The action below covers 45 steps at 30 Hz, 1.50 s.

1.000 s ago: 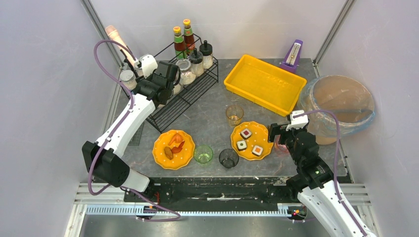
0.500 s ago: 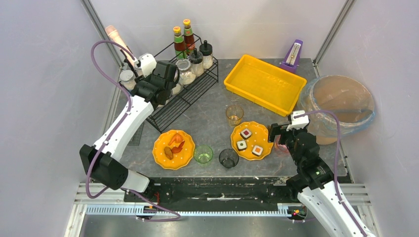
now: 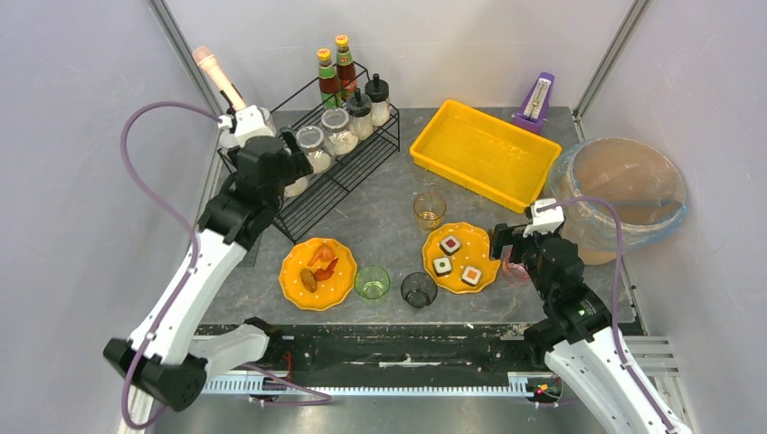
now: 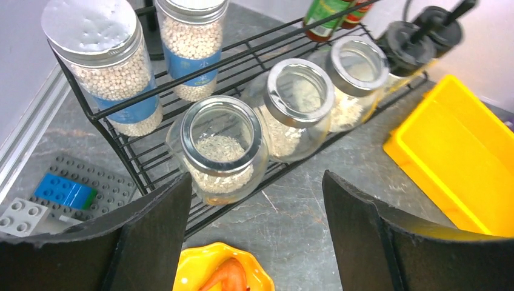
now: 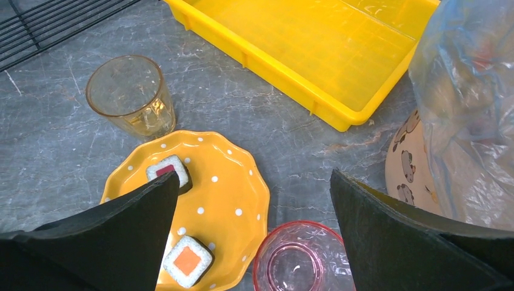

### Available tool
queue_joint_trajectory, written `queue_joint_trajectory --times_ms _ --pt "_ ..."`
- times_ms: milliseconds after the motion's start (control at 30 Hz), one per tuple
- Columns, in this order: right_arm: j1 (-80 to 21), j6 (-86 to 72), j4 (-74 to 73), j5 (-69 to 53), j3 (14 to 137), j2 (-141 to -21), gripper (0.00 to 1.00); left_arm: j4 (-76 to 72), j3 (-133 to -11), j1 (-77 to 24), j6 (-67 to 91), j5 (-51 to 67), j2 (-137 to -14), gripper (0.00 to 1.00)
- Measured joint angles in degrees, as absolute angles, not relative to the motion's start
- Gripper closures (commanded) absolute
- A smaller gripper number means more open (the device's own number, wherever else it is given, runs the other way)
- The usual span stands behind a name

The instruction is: Clear the kitchen counter

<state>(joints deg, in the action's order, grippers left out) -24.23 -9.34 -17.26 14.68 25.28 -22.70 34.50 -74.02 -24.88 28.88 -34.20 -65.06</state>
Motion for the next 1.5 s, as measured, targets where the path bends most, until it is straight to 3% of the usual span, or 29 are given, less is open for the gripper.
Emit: queue_joint_trajectory --times_ms 333,633,867,1333,1500 --pt "-24.23 -11.49 -20.23 11.97 35.57 -33.93 0.02 28.29 -67.77 -24.88 16.14 -20.71 -52.42 0.15" --pt "-24.23 -15.75 -27.55 7.33 49.17 -51.22 0.02 31.64 -64.27 -24.88 15.07 -10.28 -52.36 0.14" --pt "-24.25 -17.17 -27.22 2.81 49.17 -55.33 0.02 35.35 -62.94 -24.88 18.33 -7.31 -54.08 0.14" --pt "-24.27 -19.22 -23.14 3.05 45.25 -55.18 0.02 31.64 -71.66 -31.73 24.25 3.2 -79.26 0.15" --pt "-24.27 -20.29 -22.59 3.27 42.92 -52.4 0.02 28.84 -78.52 -34.48 24.88 4.19 -92.36 0.21"
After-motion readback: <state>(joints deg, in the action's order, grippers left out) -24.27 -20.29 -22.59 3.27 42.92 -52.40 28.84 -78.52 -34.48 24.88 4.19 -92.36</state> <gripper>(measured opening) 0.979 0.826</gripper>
